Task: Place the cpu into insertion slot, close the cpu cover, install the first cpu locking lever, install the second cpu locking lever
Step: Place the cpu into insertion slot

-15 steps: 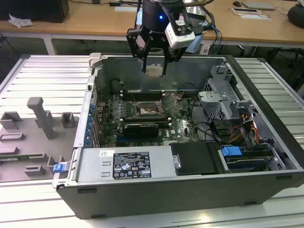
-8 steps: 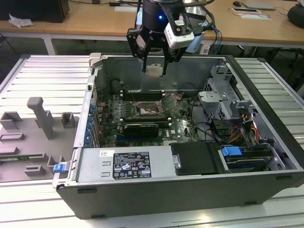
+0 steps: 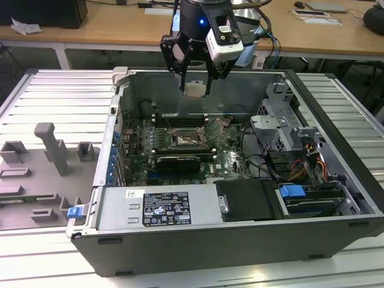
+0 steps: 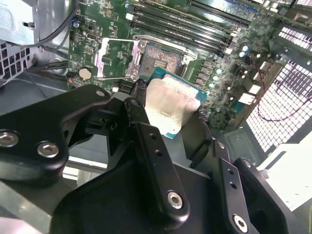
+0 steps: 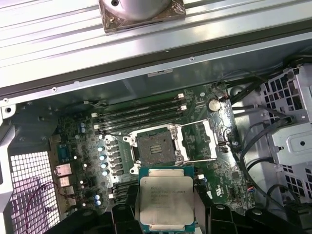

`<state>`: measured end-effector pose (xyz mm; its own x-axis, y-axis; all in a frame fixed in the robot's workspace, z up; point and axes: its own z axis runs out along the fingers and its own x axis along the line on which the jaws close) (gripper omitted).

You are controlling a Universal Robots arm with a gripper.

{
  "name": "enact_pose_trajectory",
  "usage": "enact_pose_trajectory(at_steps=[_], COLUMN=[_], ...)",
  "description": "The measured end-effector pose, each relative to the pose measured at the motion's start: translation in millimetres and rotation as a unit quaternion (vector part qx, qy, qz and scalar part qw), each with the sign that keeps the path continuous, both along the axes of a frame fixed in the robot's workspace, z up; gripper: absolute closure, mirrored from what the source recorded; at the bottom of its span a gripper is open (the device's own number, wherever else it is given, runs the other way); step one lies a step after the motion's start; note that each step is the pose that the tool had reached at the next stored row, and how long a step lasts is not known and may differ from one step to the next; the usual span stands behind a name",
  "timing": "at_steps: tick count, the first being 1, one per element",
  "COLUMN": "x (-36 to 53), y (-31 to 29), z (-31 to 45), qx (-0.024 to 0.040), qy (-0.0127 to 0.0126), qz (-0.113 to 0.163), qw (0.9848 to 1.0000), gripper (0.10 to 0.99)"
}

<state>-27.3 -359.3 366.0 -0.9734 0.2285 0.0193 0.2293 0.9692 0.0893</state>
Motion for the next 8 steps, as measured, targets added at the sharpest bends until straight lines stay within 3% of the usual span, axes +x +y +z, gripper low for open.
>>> enact_pose_trajectory(at_steps=[8], x=[0.0], y=[0.0], z=[0.0], qx=[0.0000], qy=[0.0000], qz=[-0.017], qw=[0.9999], gripper=[0.553])
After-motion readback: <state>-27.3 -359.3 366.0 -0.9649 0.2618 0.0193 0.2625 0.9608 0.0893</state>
